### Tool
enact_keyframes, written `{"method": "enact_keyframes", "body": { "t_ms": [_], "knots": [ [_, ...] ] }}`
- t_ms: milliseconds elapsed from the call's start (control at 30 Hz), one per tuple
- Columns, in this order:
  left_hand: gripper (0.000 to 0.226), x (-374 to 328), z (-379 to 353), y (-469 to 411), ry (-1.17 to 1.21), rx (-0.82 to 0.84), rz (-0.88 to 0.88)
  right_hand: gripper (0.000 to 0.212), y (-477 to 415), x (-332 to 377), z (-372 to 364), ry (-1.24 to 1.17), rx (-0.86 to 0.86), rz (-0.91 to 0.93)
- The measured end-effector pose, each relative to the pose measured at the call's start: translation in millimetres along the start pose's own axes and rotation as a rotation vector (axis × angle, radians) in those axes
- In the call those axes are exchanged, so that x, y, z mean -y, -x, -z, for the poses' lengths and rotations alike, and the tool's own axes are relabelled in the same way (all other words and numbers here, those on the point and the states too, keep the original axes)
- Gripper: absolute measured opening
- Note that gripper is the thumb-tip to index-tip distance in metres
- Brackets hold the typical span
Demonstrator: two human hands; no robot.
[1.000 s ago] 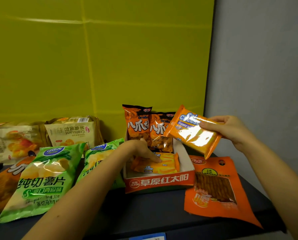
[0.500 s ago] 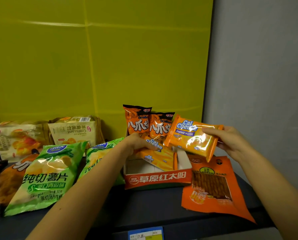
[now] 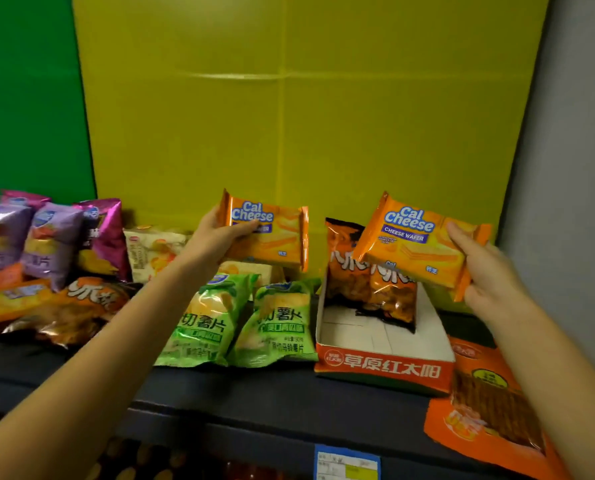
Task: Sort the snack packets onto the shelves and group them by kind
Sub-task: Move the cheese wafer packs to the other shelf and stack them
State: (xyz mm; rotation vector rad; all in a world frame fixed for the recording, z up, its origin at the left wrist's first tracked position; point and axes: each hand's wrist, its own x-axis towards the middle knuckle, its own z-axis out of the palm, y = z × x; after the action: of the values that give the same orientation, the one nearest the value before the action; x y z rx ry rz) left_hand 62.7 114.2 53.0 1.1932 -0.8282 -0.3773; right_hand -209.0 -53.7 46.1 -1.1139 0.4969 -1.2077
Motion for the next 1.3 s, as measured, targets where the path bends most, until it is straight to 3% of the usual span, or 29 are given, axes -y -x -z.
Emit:
{"method": "enact_keyframes", "body": {
  "t_ms": [333,533,967,1100,1233,1300],
  "knots": [
    [0.011,-24,194,104,-0.111,-0.441,0.068,0.012,57,-66,-149,0.057,0.304,-0.230],
    [0.012,-35,296,171,-0.114,-0.591,0.106,0.011,117,-119,-246,0.076,0.498,-0.342],
    [0.005,-81,506,271,-0.192,-0.792,0.239,0.012,253,-213,-457,0.032,0.601,-0.438],
    [0.016,-99,555,266,-0.183,-0.823,0.193,0.006,258,-221,-515,-0.002,0.597,-0.397],
    [0.016,-106,602,246,-0.150,-0.832,0.142,0.026,252,-238,-571,0.024,0.594,-0.332],
    [0.025,-103,628,232,-0.137,-0.817,0.130,0.021,243,-253,-598,0.065,0.588,-0.272]
  ]
}}
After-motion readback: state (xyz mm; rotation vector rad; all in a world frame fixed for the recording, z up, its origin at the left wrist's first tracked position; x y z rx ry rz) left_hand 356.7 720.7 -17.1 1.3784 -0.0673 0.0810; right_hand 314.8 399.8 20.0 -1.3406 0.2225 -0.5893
